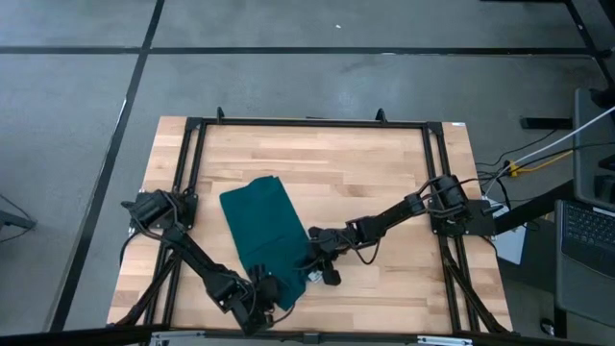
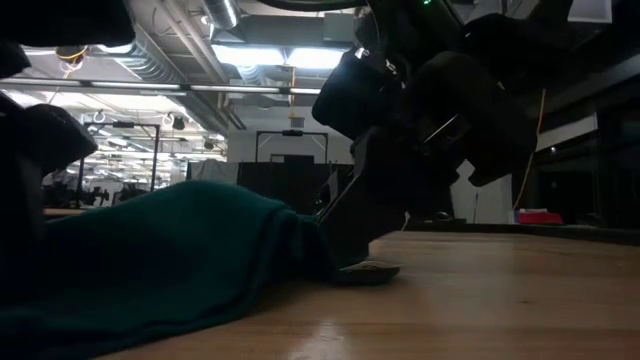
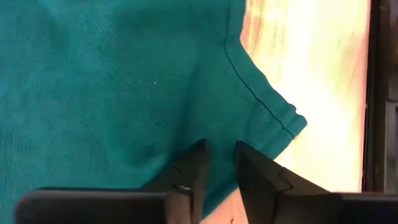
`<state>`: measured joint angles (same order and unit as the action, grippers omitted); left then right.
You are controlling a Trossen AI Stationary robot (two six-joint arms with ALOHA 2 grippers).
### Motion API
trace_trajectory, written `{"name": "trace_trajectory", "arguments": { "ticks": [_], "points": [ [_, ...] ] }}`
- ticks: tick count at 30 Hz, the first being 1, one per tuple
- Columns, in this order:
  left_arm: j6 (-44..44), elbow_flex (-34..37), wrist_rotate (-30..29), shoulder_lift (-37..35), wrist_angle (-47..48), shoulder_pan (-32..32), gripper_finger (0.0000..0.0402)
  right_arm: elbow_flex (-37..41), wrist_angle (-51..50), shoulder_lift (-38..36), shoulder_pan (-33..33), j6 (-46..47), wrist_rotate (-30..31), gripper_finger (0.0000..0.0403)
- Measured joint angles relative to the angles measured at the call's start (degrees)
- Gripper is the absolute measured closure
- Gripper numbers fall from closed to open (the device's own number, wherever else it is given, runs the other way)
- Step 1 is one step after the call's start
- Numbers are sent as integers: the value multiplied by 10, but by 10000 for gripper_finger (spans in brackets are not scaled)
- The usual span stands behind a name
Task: Fold microfiber towels
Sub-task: Fold the green napkin
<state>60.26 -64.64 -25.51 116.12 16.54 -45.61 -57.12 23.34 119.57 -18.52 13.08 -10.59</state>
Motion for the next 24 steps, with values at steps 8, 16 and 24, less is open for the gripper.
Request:
{"name": "trace_trajectory", "arguments": {
  "ticks": [8, 16, 24],
  "points": [
    [72, 0, -13, 3, 9, 0, 395, 0, 2, 1, -3, 1, -13, 317],
    [137, 1, -62, 2, 23, -24, 399, -1, -12, 1, -4, 4, -46, 389],
    [203, 0, -90, -24, 55, -60, 399, 0, -30, -12, -34, 20, -53, 399]
  ]
}}
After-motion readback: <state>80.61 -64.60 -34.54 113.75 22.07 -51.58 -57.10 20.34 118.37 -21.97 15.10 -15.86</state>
